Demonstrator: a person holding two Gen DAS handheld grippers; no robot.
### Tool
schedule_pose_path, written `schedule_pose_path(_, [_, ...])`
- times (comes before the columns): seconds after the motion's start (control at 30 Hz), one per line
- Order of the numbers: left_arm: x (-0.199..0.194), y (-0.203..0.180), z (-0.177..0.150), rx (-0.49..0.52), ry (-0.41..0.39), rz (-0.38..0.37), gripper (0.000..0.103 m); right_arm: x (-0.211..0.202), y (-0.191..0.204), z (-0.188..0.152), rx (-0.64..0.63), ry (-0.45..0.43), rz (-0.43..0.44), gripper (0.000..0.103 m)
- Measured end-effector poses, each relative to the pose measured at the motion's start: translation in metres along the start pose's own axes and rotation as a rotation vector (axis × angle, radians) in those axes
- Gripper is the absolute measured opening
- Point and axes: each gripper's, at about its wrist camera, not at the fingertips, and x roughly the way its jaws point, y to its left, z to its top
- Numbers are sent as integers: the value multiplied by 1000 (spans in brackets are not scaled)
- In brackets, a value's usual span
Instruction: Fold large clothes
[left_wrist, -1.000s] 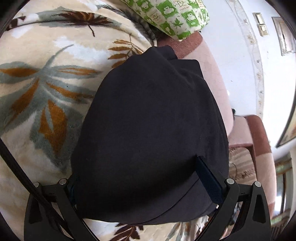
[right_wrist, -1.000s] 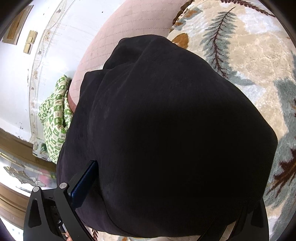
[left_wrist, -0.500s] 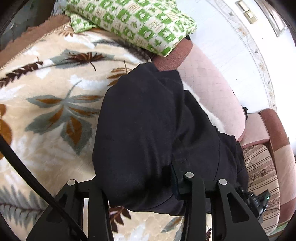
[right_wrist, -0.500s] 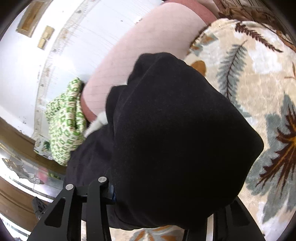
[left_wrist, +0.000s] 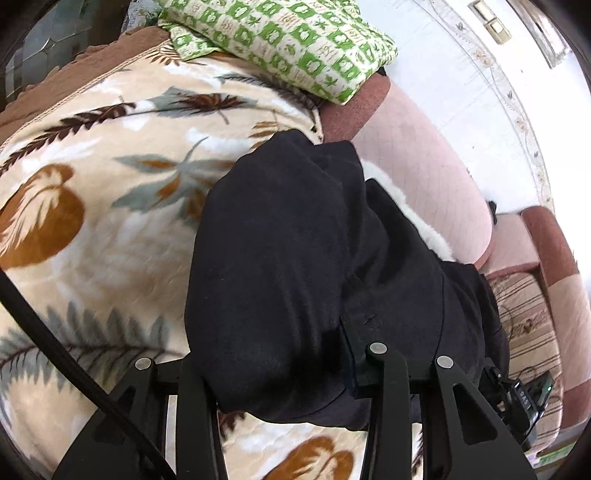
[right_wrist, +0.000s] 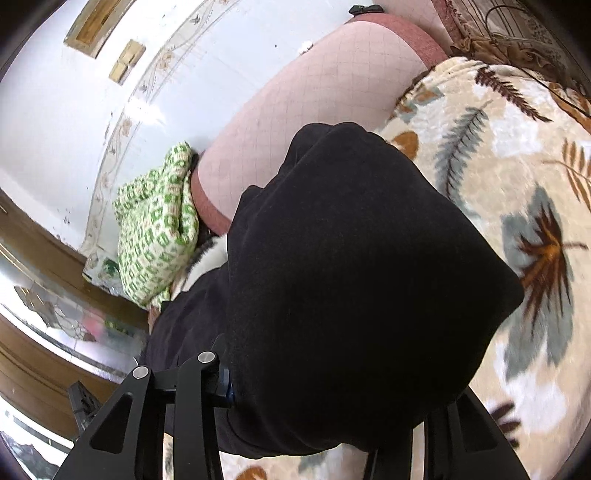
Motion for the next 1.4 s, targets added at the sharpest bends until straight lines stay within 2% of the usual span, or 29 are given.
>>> schedule_pose_path(0.1, [10, 7, -8, 15, 19, 37, 52, 10, -15, -9, 11, 54, -34, 53])
schedule_pose_path(0.13, [13, 11, -9, -2, 31, 35, 56, 15, -24, -10, 22, 76, -43, 62])
schedule_pose_path(0.17, [17, 19, -9, -39, 54, 11, 57, 22, -37, -11, 56, 104, -50, 70])
schedule_pose_path(0.23, [17, 28, -8, -70, 54, -23, 60, 29, -64, -14, 175, 146, -22, 78])
schedule_pose_path(0.27, [16, 31, -7, -71, 57, -35, 60, 29, -74, -15, 229, 150, 0, 81])
schedule_pose_path(0.33, [12, 35, -5, -80, 60, -57, 60, 24, -83, -12, 253, 135, -2, 85])
schedule_pose_path(0.4, [0, 45, -1, -107, 31, -94, 60, 9, -84, -7, 236, 83, -47, 87])
schedule_pose_path(0.47, [-11, 51, 4, -136, 3, -110, 60, -16, -86, 0, 231, -14, -126, 88])
schedule_pose_path(0.53, [-26, 54, 10, -144, -72, -57, 63, -41, -88, 6, 221, -126, -222, 89])
schedule_pose_path(0.6, [-45, 44, 17, -88, -186, 47, 63, -60, -81, 14, 158, -229, -310, 89])
schedule_pose_path(0.67, [-56, 24, 24, -25, -251, 101, 63, -67, -69, 21, 93, -265, -287, 89])
schedule_pose_path(0.7, [-57, 17, 26, -2, -254, 104, 66, -66, -63, 23, 69, -265, -239, 83])
schedule_pose_path(0.77, [-48, -7, 31, 62, -239, 105, 68, -52, -41, 25, -7, -220, -123, 64])
schedule_pose_path(0.83, [-30, -28, 33, 113, -210, 107, 68, -28, -15, 22, -92, -160, -39, 57])
schedule_pose_path(0.87, [-18, -39, 35, 147, -195, 104, 68, -14, -2, 20, -133, -129, -9, 54])
schedule_pose_path(1.0, [30, -67, 40, 233, -135, 100, 68, 42, 43, 9, -267, -19, 87, 53])
schedule_pose_path(1.07, [54, -73, 47, 263, -105, 134, 68, 63, 47, 5, -274, 10, 104, 53])
schedule_pose_path(1.13, [79, -69, 61, 282, -92, 219, 68, 76, 35, 8, -237, 14, 113, 52])
schedule_pose_path(1.2, [97, -55, 72, 258, -70, 264, 68, 85, 17, 19, -190, 12, 94, 45])
schedule_pose_path(1.23, [100, -48, 76, 237, -56, 254, 69, 85, 8, 24, -175, 3, 75, 34])
schedule_pose_path(1.27, [107, -38, 81, 205, -40, 238, 69, 86, -1, 28, -154, -3, 55, 16])
schedule_pose_path(1.3, [110, -33, 83, 193, -39, 235, 71, 87, -8, 32, -122, -7, 41, 8])
schedule_pose_path(1.33, [113, -29, 85, 182, -39, 229, 74, 86, -22, 37, -65, -16, 42, 1])
schedule_pose_path(1.4, [118, -21, 85, 165, -44, 217, 78, 82, -41, 44, 12, -45, 28, 0])
